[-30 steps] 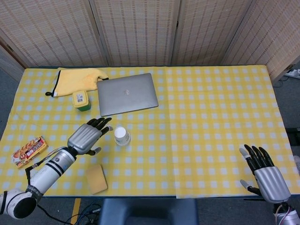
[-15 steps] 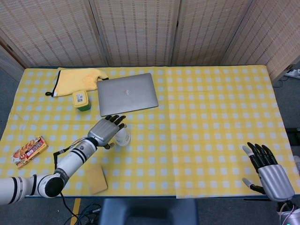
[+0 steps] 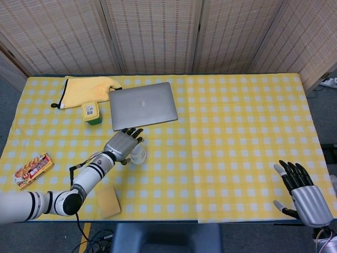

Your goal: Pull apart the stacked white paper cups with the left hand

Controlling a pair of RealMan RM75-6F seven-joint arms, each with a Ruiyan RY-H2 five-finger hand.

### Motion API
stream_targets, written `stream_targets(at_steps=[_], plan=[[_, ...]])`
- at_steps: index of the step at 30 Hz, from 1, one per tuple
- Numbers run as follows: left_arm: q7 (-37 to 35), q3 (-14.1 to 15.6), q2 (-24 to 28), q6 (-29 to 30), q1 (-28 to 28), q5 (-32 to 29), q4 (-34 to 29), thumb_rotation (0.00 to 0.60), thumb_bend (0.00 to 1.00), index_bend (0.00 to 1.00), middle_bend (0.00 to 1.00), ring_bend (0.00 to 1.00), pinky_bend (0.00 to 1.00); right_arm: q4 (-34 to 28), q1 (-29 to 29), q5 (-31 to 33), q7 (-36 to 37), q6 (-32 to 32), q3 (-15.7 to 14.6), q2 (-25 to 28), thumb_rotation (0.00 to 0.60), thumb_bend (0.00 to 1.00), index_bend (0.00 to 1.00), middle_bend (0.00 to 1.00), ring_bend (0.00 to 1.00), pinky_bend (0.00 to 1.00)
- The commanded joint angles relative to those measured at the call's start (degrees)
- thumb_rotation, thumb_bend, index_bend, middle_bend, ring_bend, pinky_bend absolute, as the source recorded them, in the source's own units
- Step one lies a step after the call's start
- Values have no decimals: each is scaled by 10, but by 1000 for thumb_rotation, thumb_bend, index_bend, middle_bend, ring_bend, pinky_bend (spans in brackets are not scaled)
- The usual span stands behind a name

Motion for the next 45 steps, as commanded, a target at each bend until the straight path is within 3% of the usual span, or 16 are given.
stream_targets(at_steps=[1, 17, 45], plan=[[-4, 7, -5, -5, -7, -4, 10, 600, 336, 215, 0, 0, 157, 0, 0, 1, 0, 0, 0, 0, 600, 189, 0, 0, 0, 0], [-26, 33, -32, -19, -39, -20, 56, 600, 336, 259, 0, 0, 157, 0, 1, 7, 6, -1, 2, 3, 600, 188, 0, 0, 0, 0], [-48, 50, -30, 5, -51, -13, 45, 600, 336, 350, 0, 0, 157, 3, 1, 5, 1, 0, 2, 1, 600, 188, 0, 0, 0, 0]])
